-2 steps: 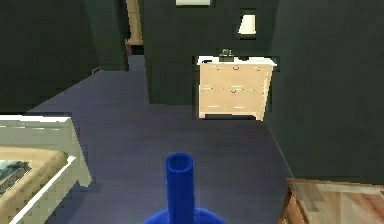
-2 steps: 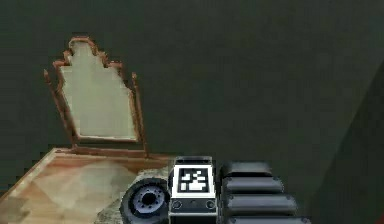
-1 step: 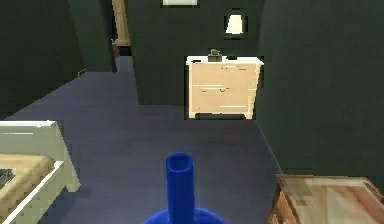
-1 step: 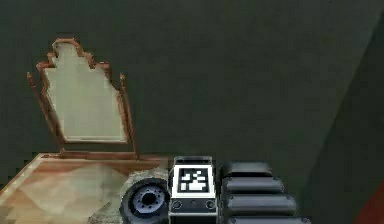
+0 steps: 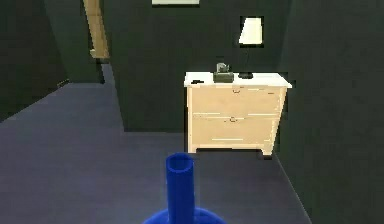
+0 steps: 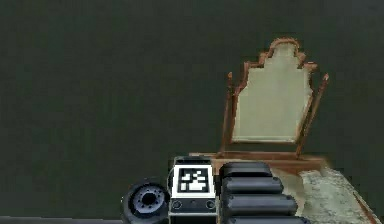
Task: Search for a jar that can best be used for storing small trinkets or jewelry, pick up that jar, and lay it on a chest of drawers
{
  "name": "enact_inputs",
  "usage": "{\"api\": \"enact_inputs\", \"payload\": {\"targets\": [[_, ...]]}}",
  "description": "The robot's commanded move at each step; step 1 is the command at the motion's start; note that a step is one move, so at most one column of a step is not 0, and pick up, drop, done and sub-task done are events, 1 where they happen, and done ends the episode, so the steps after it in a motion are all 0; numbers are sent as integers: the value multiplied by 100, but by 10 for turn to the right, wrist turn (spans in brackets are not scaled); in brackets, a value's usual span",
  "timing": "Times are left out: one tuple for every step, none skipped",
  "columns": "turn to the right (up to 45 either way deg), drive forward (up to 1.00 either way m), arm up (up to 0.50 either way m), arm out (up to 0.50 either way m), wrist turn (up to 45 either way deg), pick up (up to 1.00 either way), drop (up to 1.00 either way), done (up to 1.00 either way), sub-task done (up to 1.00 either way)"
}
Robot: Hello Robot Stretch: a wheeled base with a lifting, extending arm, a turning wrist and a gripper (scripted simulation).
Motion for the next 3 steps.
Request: {"api": "enact_inputs", "payload": {"targets": [[450, 0, 0, 0, 0, 0, 0, 0, 0], [90, 0, 0, 0, 0, 0, 0, 0, 0], [0, 35, 0, 0, 0, 0, 0, 0, 0]]}}
